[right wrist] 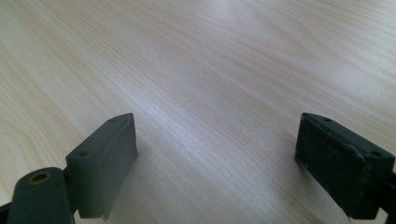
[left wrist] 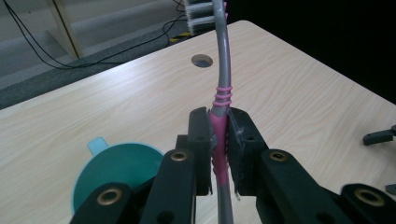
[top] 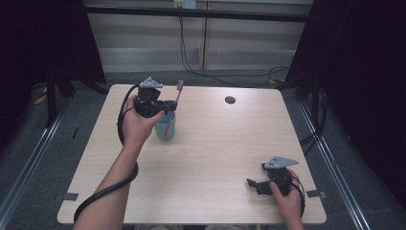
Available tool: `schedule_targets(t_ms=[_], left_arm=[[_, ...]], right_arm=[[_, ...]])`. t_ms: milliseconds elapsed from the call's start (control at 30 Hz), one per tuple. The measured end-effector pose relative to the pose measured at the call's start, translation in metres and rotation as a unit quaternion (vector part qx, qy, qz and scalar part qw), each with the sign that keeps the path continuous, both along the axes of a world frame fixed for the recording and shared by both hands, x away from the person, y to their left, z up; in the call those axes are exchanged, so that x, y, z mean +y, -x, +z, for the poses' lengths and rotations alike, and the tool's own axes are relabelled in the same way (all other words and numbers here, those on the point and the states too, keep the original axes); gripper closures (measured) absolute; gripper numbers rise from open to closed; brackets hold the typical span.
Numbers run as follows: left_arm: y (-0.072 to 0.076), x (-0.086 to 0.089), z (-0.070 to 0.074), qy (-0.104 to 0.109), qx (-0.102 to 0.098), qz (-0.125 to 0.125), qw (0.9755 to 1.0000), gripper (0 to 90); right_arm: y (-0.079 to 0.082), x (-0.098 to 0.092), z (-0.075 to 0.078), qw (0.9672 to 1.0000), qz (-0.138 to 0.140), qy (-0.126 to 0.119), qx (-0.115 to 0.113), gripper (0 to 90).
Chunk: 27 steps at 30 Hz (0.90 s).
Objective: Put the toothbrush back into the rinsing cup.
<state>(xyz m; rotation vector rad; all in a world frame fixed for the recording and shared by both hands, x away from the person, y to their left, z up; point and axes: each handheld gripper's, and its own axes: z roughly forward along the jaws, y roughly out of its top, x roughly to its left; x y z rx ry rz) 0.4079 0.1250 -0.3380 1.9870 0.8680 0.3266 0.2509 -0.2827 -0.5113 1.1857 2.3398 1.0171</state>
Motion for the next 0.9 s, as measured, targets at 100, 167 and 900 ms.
schedule_targets(t_ms=[100, 167, 900], left_arm=[[-0.001, 0.0, 0.002, 0.003, -0.002, 0.002, 1.0, 80.8], [-0.002, 0.0, 0.003, 0.004, -0.004, 0.004, 1.0, 80.8], [-0.019, 0.006, 0.011, 0.047, -0.021, 0.039, 0.9979, 80.8]], right_arm=[[0.0, 0.0, 0.0, 1.0, 0.0, 0.0, 0.0, 12.4], [0.0, 0.0, 0.0, 1.0, 0.0, 0.0, 0.0, 12.3], [0.0, 0.0, 0.0, 1.0, 0.0, 0.0, 0.0, 12.3]])
